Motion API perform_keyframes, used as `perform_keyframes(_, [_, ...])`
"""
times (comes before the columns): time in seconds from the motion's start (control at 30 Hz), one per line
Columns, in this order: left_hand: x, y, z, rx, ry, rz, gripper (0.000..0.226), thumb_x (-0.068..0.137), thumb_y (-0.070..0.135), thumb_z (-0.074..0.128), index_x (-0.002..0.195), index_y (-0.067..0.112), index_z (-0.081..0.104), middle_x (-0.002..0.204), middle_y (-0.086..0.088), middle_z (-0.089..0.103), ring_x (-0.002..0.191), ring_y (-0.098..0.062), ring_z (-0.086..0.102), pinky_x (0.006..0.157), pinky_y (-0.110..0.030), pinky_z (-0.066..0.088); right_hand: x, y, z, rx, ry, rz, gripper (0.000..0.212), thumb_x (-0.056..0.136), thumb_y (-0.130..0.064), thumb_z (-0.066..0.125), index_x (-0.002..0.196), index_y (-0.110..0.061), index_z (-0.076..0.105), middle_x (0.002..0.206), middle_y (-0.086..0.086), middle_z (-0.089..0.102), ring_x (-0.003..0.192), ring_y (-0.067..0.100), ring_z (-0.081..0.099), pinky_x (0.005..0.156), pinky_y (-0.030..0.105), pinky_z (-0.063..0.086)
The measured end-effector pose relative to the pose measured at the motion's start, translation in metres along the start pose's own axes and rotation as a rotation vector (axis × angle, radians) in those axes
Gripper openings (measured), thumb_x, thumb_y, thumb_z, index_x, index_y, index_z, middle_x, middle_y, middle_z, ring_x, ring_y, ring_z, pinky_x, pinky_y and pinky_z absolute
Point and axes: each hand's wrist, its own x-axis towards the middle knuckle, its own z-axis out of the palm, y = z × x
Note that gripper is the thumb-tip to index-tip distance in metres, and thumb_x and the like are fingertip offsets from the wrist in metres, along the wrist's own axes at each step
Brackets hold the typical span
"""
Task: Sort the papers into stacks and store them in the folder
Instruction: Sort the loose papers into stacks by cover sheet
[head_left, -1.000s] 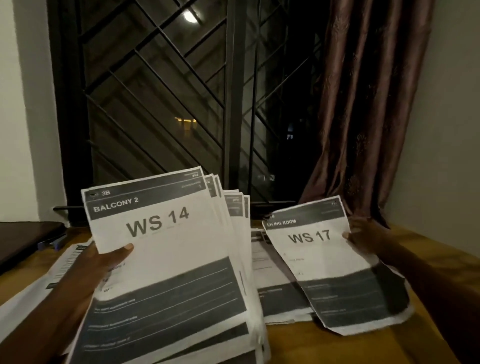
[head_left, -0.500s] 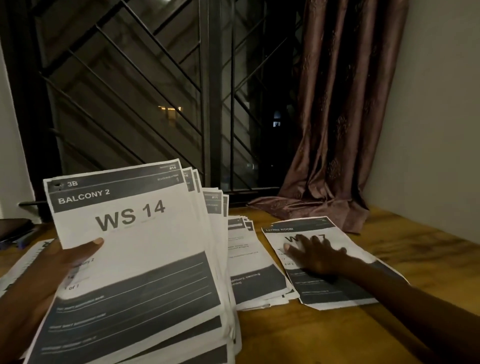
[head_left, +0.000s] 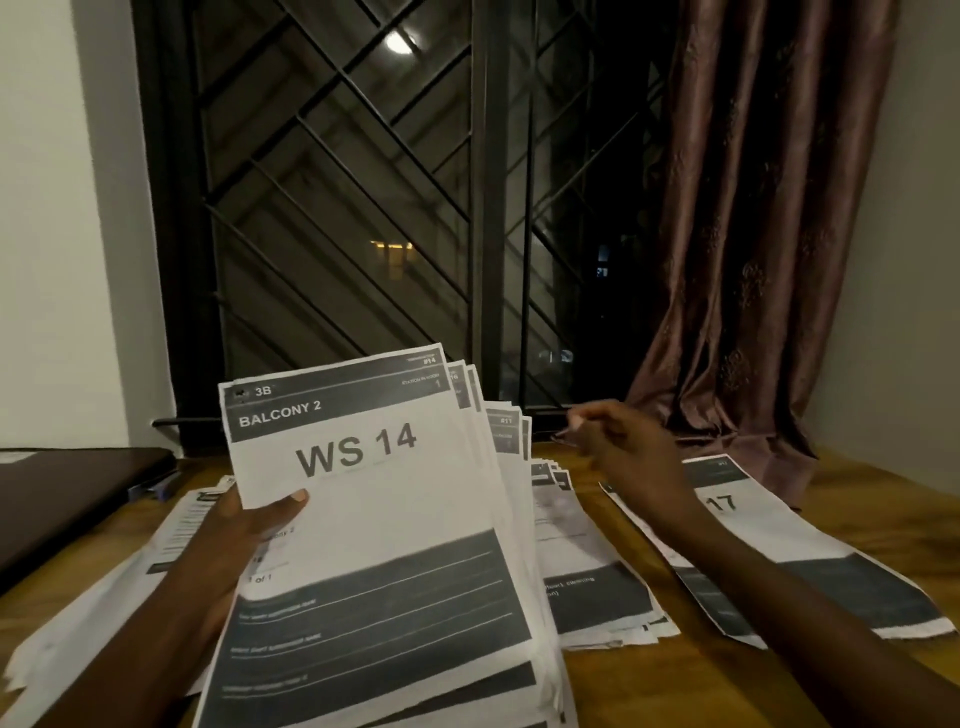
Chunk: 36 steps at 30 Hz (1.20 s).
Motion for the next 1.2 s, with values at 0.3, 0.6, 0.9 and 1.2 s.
perform_keyframes(0.3, [-0.024, 0.043, 0.036, -0.107, 0.058, 0.011, 0.03, 0.089, 0.007, 0.059, 0.119, 0.007, 0.06, 0.1, -0.012, 0.076, 0.079, -0.032, 0.074, 0.064, -0.042, 0.06, -0.01, -0.025, 0.065, 0.217, -0.167, 0.193, 0.026, 0.086, -0.03, 0.069, 0.107, -0.026, 0.055, 0.09, -0.01, 0.067, 0.083, 0.007, 0.064, 0.072, 0.022, 0.053])
perform_keyframes(0.6, [-0.018, 0.042, 0.035, -0.055, 0.028, 0.021, 0.036, 0.084, 0.004, 0.071, 0.116, 0.01, 0.056, 0.09, -0.006, 0.077, 0.061, -0.024, 0.073, 0.043, -0.025, 0.053, -0.013, -0.019, 0.069, 0.384, -0.169, 0.412, 0.036, 0.087, -0.014, 0.067, 0.113, -0.031, 0.051, 0.115, 0.002, 0.066, 0.098, 0.025, 0.066, 0.083, 0.045, 0.057])
perform_keyframes(0.9, [-0.016, 0.044, 0.033, -0.056, 0.03, -0.054, 0.064, 0.075, 0.025, 0.076, 0.131, 0.007, 0.051, 0.109, -0.019, 0.071, 0.064, -0.029, 0.073, 0.044, -0.026, 0.049, -0.017, -0.023, 0.07, 0.207, -0.08, 0.327, 0.052, 0.078, -0.013, 0.077, 0.118, -0.027, 0.047, 0.1, 0.003, 0.068, 0.09, 0.019, 0.067, 0.082, 0.035, 0.057])
perform_keyframes(1.2, [-0.02, 0.045, 0.04, -0.004, 0.065, 0.049, 0.066, 0.064, 0.037, 0.088, 0.119, 0.014, 0.058, 0.107, -0.011, 0.074, 0.076, -0.027, 0.075, 0.053, -0.029, 0.056, -0.017, -0.017, 0.069, 0.217, 0.021, 0.275, 0.016, 0.085, -0.018, 0.07, 0.077, -0.014, 0.057, 0.074, -0.004, 0.061, 0.07, 0.008, 0.056, 0.059, 0.016, 0.037])
